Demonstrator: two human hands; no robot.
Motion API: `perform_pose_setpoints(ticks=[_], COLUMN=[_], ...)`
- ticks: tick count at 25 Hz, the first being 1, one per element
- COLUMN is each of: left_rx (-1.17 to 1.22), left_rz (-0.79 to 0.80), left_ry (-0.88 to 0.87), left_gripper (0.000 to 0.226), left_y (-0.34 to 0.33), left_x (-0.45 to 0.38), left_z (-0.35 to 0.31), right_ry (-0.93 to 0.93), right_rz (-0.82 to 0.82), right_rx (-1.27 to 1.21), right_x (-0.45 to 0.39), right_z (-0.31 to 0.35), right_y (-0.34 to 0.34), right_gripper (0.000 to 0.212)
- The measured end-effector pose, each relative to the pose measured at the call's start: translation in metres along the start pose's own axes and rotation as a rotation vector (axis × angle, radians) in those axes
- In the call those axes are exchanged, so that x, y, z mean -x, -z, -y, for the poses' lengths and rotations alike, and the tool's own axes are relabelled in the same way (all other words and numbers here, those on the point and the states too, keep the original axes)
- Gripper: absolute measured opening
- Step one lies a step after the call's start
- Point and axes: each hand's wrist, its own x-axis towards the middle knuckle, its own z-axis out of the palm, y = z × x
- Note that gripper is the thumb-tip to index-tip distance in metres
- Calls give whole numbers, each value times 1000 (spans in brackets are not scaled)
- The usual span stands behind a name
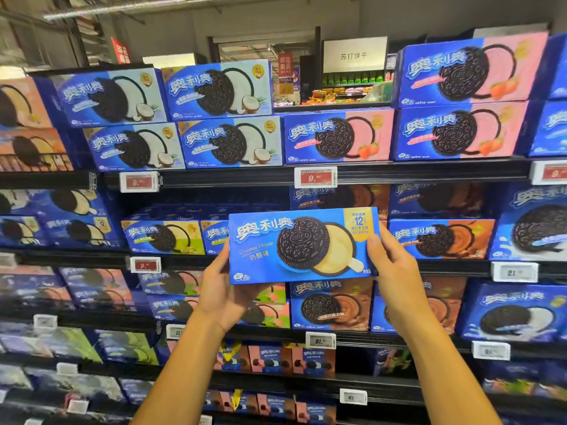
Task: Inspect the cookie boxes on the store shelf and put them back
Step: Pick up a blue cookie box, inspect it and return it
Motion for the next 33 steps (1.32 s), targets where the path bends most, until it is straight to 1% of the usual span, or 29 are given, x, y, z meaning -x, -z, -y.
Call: perform_pose_setpoints(ticks=[2, 5, 9, 10, 13, 14, 16, 19, 21, 25, 26, 29, 31, 33], left_rx=[-1, -10, -165, -191, -250, -267, -288, -348, -363, -360, -356, -357, -363, -360], left_rz=[-69, -106, -130, -131, -118, -111, -100, -101, -88, -73, -72, -88, -84, -79], left_ry=[1, -10, -103, -119, -133, -140, -159, -189, -186, -176, -176, -171, -173, -171], left_gripper=[43, 46, 35, 36, 41, 41, 42, 61, 64, 54, 56, 78, 81, 80], left_y=[2, 0, -8, -10, -16, -17, -19, -19, -17, -14, -14, -13, -12, -11], left_x=[-1, 0, -2, -2, -2, -2, -3, -6, -8, -9, -9, -10, -11, -11], left_z=[0, -5, -10, -10, -12, -12, -15, -16, -17, -19, -19, -23, -26, -28], right_ry=[10, 27, 40, 36, 47, 53, 51, 42, 46, 36, 36, 44, 48, 61], right_rz=[-7, -32, -78, -83, -94, -91, -82, -83, -86, -70, -66, -50, -52, -56], right_rx=[9, 21, 23, 9, -22, -21, -29, -37, -41, -42, -42, -45, -47, -50], right_x=[0, 0, -3, -4, -5, -6, -6, -7, -7, -8, -9, -8, -9, -10], right_z=[1, 1, 3, 4, 7, 7, 7, 6, 5, 3, 3, 3, 3, 2], right_y=[-2, -6, -8, -8, -8, -8, -7, -7, -8, -9, -10, -11, -12, -13], right_gripper=[42, 42, 63, 63, 51, 51, 59, 67, 66, 66, 66, 61, 60, 55])
